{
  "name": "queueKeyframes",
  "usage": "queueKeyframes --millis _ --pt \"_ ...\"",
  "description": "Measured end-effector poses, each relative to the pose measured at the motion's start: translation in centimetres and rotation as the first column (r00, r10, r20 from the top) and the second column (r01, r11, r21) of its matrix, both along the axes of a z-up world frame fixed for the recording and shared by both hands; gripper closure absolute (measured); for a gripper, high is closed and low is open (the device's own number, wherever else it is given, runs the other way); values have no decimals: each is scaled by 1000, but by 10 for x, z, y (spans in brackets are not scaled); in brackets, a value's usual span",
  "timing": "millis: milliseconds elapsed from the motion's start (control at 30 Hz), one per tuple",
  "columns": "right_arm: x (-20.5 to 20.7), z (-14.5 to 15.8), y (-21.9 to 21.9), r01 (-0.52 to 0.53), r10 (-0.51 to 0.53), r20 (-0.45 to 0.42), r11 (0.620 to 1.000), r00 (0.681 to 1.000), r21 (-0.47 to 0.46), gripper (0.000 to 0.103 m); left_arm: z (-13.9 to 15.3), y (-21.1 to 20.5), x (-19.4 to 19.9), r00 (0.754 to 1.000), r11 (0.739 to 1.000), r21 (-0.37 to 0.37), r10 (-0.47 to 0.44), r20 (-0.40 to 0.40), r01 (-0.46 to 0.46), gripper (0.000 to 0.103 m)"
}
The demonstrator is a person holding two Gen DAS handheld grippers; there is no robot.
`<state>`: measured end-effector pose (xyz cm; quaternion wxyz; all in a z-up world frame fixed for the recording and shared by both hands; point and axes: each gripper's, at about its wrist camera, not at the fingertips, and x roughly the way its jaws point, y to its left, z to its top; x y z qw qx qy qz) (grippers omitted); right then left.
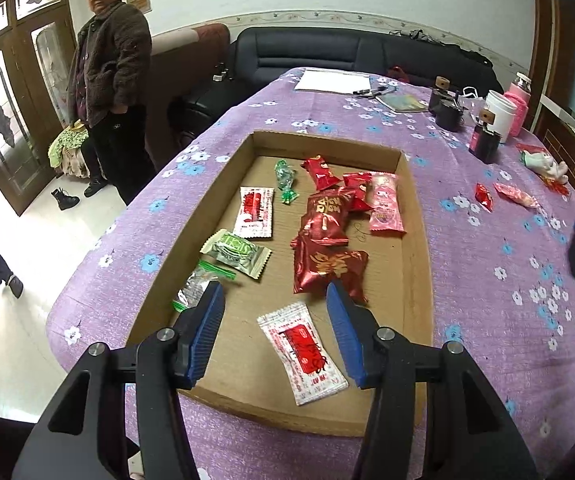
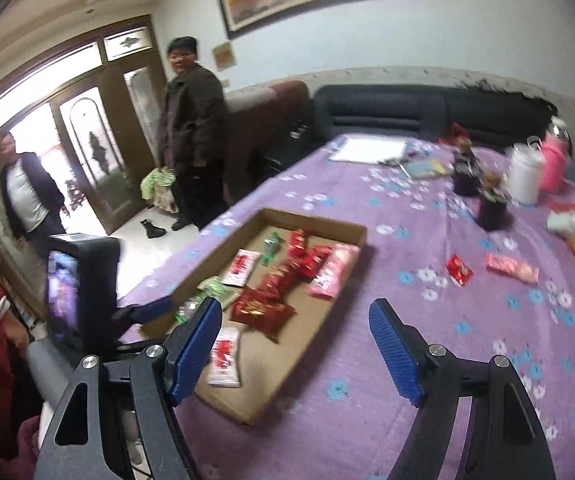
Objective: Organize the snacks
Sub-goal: 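Move the right tool to the pink cartoon packet and grasp it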
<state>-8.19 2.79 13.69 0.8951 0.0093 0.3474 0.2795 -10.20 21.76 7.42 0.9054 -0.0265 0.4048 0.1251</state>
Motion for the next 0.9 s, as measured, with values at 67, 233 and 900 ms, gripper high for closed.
queueKeyframes --millis 67,233,900 --pt "2 -6 -1 9 -9 -14 1000 1000 -6 25 0 -2 0 1000 1000 -2 -6 -1 6 51" --pt "-2 -5 5 10 -9 11 1000 1000 -26 25 -5 -1 2 1000 1000 -14 -13 -11 12 51" --pt "3 -14 70 242 -81 307 811 948 -532 22 7 2 3 998 992 -108 -61 16 63 42"
